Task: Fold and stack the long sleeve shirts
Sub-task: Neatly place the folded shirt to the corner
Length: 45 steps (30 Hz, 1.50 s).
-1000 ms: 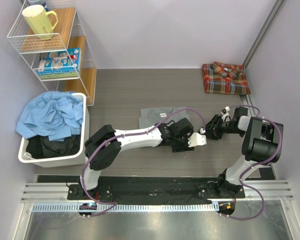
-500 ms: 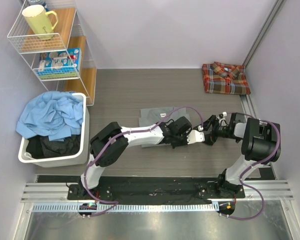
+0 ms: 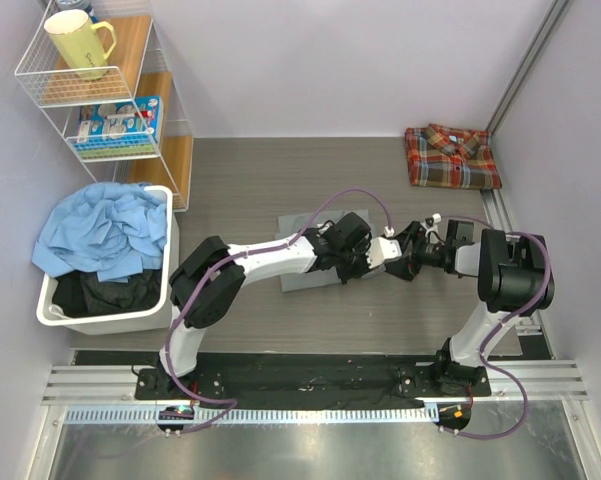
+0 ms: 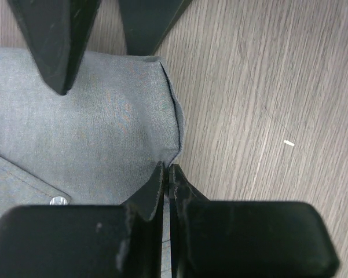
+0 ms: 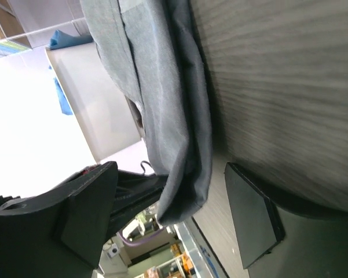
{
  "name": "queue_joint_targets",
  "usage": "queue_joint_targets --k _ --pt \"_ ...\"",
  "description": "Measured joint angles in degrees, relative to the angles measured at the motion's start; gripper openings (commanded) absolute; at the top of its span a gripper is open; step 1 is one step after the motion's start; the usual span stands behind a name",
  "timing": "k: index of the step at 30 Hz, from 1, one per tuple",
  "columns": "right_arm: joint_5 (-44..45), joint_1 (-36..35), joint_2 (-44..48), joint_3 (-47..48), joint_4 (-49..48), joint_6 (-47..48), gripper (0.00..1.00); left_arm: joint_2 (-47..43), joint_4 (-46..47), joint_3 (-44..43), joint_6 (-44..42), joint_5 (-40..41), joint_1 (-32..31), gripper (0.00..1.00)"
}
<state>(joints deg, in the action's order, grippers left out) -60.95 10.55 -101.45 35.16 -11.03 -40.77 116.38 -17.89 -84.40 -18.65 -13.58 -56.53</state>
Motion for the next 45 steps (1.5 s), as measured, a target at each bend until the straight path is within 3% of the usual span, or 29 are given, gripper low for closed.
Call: queue_joint_targets --k 12,23,27,28,31,32,35,37,39,41,45 --pt "8.31 -6.71 -7.87 -0.57 -26.73 -18.64 0.57 0.00 -0.52 -1.07 2.16 -2.54 1.53 0.00" --pt "13.92 -8.94 -16.37 3.82 -40.09 -26.18 0.41 0.00 -0.61 -2.05 3.48 -4.66 2.80 0.00" --pt "16.04 -9.60 -18.14 5.70 -41.05 -27.50 0.23 0.00 -0.76 -2.05 3.50 -5.07 2.89 0.00" --pt "16.61 -9.75 -18.53 5.90 -40.94 -27.76 0.13 0.00 -0.79 -2.05 3.50 -5.11 2.95 0.01" --pt "17.33 -10.10 -18.71 6.95 -39.80 -27.67 0.01 0.00 -0.76 -2.08 3.54 -5.25 3.15 0.21" --pt "17.51 -10.12 -18.71 7.67 -38.62 -27.26 0.01 0.00 -0.81 -2.16 3.65 -5.25 3.41 0.35" --pt "18.67 -10.36 -18.69 11.04 -32.83 -24.33 0.01 -0.35 -2.27 -2.69 4.72 -5.73 4.35 0.58" --pt "19.91 -10.49 -18.14 15.52 -24.98 -19.58 0.01 -1.62 -4.04 -2.69 6.08 -6.19 5.64 0.65" --pt "21.88 -10.58 -17.35 21.07 -15.89 -13.84 0.01 -3.67 -5.95 -2.69 7.91 -6.95 7.96 0.91" --pt "23.91 -10.58 -16.46 26.36 -8.39 -8.13 0.01 -6.38 -7.65 -2.56 9.14 -7.45 11.15 1.00" --pt "28.65 -10.58 -15.67 39.87 6.88 3.56 0.01 -11.72 -10.99 -1.46 9.73 -7.48 16.83 1.00"
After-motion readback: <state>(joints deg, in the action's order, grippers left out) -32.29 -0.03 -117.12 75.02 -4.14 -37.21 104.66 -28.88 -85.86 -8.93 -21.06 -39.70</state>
